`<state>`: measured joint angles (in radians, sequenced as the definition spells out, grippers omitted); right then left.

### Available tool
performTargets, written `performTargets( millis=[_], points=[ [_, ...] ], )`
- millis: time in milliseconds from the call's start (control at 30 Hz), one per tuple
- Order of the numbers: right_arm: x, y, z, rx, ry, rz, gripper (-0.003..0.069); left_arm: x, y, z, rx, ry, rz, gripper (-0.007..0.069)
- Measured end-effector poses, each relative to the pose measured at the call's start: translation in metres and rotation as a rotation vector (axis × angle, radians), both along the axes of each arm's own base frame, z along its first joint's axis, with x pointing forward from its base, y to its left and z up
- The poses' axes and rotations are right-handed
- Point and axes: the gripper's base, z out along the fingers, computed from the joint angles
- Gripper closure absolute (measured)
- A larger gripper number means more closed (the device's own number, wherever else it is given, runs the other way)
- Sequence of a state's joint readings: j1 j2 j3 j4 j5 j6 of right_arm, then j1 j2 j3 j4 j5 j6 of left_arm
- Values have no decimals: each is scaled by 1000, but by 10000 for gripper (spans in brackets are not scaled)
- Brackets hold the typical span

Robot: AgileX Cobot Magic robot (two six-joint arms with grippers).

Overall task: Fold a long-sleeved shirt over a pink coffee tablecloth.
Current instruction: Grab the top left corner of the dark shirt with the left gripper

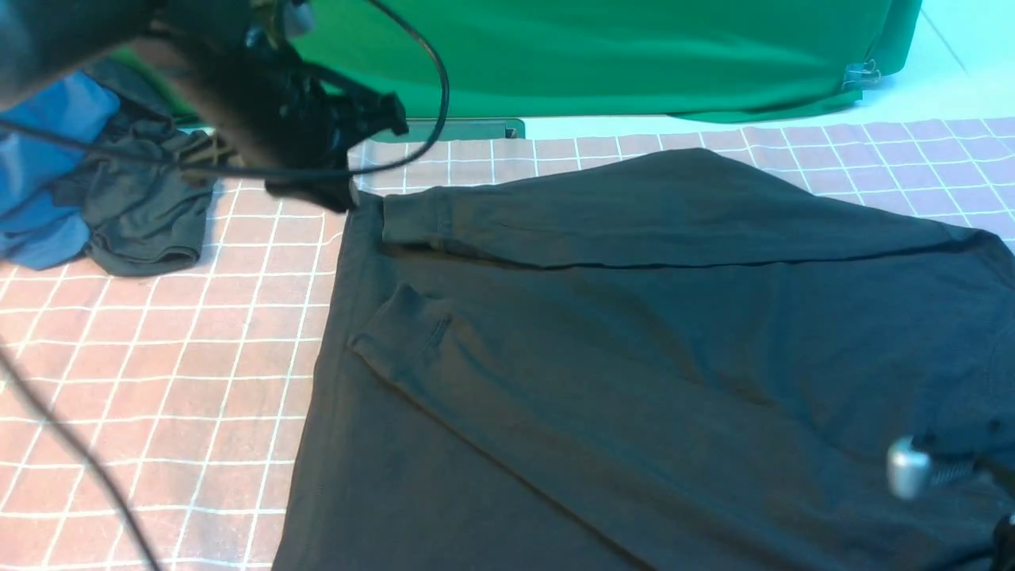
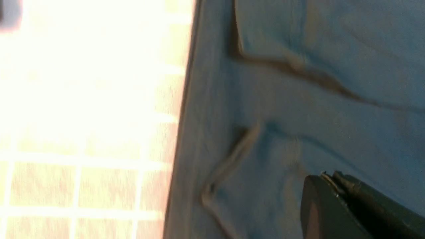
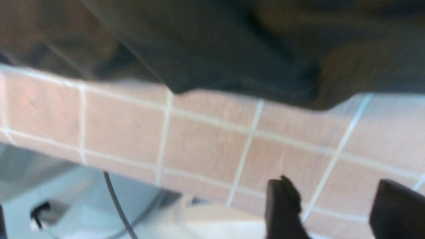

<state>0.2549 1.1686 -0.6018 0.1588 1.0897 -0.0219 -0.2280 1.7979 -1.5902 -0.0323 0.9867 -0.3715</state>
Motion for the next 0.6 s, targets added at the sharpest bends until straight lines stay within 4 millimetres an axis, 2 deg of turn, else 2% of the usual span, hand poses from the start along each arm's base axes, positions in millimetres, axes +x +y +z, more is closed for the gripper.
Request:
performTargets(
  millis=[100,167,200,267,333,400,600],
  points=[
    [-2,-1,24,41,-168,-6,412,22,-4,-14,27,8,-10,599],
    [-6,-2,40,69,-277,-11,461,36,-6,-28,36,26,-11,560],
    [-7,-2,41,71,-285,-11,461,37,-7,-30,36,29,-11,555],
    [-13,-4,54,94,-367,-16,484,51,-9,-50,55,56,-13,493],
    [-16,-5,59,104,-401,-17,484,59,-10,-64,74,75,-11,436],
    [-21,-6,64,114,-430,-25,482,71,-9,-83,113,89,2,335],
    [-22,-6,65,117,-430,-33,481,90,-11,-108,118,37,12,181]
  ],
)
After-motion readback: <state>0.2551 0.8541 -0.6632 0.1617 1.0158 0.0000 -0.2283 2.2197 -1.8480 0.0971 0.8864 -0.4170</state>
